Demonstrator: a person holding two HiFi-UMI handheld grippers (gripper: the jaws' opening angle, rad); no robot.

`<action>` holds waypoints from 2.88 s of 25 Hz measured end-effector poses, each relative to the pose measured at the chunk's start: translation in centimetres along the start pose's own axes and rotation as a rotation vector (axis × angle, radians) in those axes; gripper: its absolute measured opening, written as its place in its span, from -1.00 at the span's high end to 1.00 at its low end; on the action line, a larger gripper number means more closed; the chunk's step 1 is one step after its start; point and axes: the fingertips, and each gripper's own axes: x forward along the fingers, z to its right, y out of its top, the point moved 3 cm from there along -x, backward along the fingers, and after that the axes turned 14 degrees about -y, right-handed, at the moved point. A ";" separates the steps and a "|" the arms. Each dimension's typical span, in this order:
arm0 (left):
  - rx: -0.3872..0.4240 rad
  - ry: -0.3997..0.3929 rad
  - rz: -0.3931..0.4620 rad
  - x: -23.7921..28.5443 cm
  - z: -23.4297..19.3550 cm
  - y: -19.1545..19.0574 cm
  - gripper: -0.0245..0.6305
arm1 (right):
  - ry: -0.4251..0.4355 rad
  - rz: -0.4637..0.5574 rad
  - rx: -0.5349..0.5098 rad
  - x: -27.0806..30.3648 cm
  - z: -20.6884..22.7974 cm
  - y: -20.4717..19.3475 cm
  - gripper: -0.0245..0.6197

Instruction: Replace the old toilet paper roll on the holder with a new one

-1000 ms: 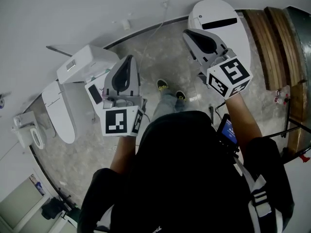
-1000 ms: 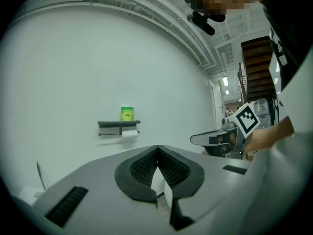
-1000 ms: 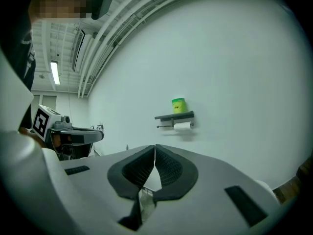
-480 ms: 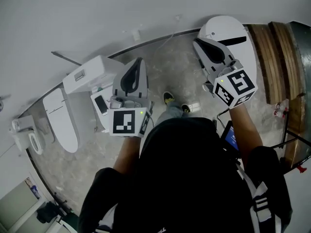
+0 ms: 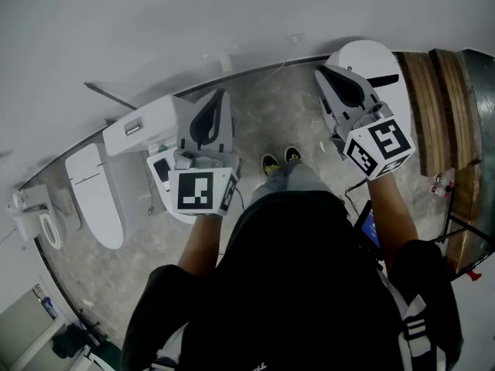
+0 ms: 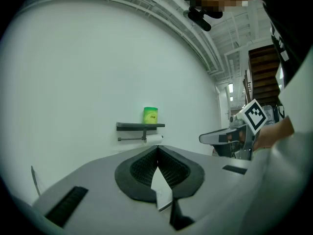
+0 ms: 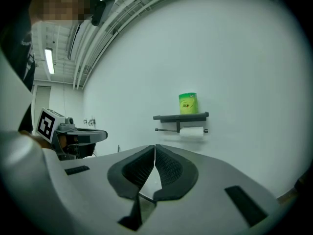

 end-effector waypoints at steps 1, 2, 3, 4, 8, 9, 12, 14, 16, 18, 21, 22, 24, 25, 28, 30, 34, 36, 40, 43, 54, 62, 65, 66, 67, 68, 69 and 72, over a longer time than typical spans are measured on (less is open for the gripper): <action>0.003 0.000 0.000 0.2 -0.2 0.1 0.86 | -0.002 0.002 0.000 0.1 0.2 0.1 0.87; 0.006 0.000 0.000 0.3 -0.4 0.1 0.86 | -0.005 0.001 0.000 0.3 0.4 0.2 0.87; 0.008 -0.001 0.000 0.5 -0.4 0.2 0.86 | -0.008 -0.002 0.000 0.4 0.6 0.3 0.87; 0.008 -0.001 0.001 0.8 -0.4 0.3 0.86 | -0.009 -0.004 0.000 0.5 0.8 0.3 0.87; 0.005 -0.001 0.003 2.0 -0.6 0.4 0.86 | -0.004 0.000 0.002 1.5 1.6 0.6 0.87; 0.006 0.001 0.002 2.4 -0.7 0.5 0.86 | 0.000 0.002 0.001 1.9 1.9 0.6 0.87; 0.007 0.007 -0.007 4.4 -1.3 0.5 0.86 | 0.010 0.006 -0.001 3.5 3.5 0.7 0.87; 0.006 0.008 -0.017 6.2 -1.8 0.4 0.86 | 0.012 0.011 0.006 4.8 5.1 0.8 0.87; 0.004 0.008 -0.020 8.4 -2.4 0.6 0.86 | 0.014 0.015 0.015 6.3 6.8 1.0 0.87; 0.010 0.013 -0.025 10.6 -3.0 0.9 0.86 | 0.021 0.018 0.017 7.9 8.5 1.2 0.87; 0.014 0.021 -0.028 14.1 -4.2 1.5 0.86 | 0.037 0.016 0.011 10.6 10.7 1.3 0.87; 0.015 0.024 -0.028 15.1 -4.5 1.6 0.86 | 0.043 0.015 0.007 11.4 11.4 1.4 0.87; 0.022 0.032 -0.035 16.9 -5.1 1.8 0.86 | 0.052 0.016 -0.001 12.8 12.7 1.5 0.87; 0.022 0.037 -0.040 17.7 -5.4 1.8 0.86 | 0.057 0.017 -0.003 13.4 13.2 1.6 0.87; 0.022 0.056 -0.056 19.4 -6.2 2.0 0.86 | 0.078 0.022 0.002 15.2 14.5 1.9 0.87; 0.031 0.070 -0.066 20.1 -6.6 1.9 0.86 | 0.092 0.020 0.004 16.1 15.1 2.0 0.87; 0.030 0.088 -0.085 21.0 -7.3 2.0 0.86 | 0.111 0.011 0.015 17.5 15.5 1.9 0.87; 0.025 0.088 -0.086 21.5 -7.5 2.2 0.86 | 0.114 0.010 0.025 18.1 15.6 1.8 0.87; 0.036 0.080 -0.093 21.7 -8.5 2.1 0.86 | 0.116 0.006 0.021 19.2 15.3 2.0 0.87; 0.026 0.064 -0.090 21.9 -9.7 1.9 0.86 | 0.102 -0.013 -0.001 19.9 15.1 2.0 0.87; 0.031 -0.015 -0.056 23.0 -13.7 1.7 0.86 | 0.047 0.014 -0.136 22.4 15.0 4.1 0.87; 0.022 -0.070 -0.050 23.3 -15.6 0.9 0.86 | 0.024 0.015 -0.323 24.0 12.8 4.6 0.86; 0.016 -0.086 -0.038 23.4 -16.1 1.0 0.86 | 0.019 0.009 -0.434 24.7 11.8 4.8 0.86; 0.013 -0.089 -0.041 23.5 -16.2 1.1 0.86 | 0.016 -0.002 -0.469 24.8 11.7 4.7 0.85; 0.009 -0.094 -0.040 23.6 -16.3 1.2 0.86 | 0.014 -0.014 -0.500 25.0 11.4 4.6 0.85; 0.005 -0.102 -0.032 23.6 -16.4 1.2 0.86 | 0.013 -0.026 -0.528 25.1 11.1 4.3 0.85; 0.003 -0.111 -0.024 23.5 -16.5 1.1 0.86 | 0.013 -0.038 -0.554 25.3 10.7 4.0 0.83; 0.008 -0.132 -0.023 23.5 -17.0 0.5 0.86 | 0.016 -0.071 -0.648 25.7 9.6 2.9 0.54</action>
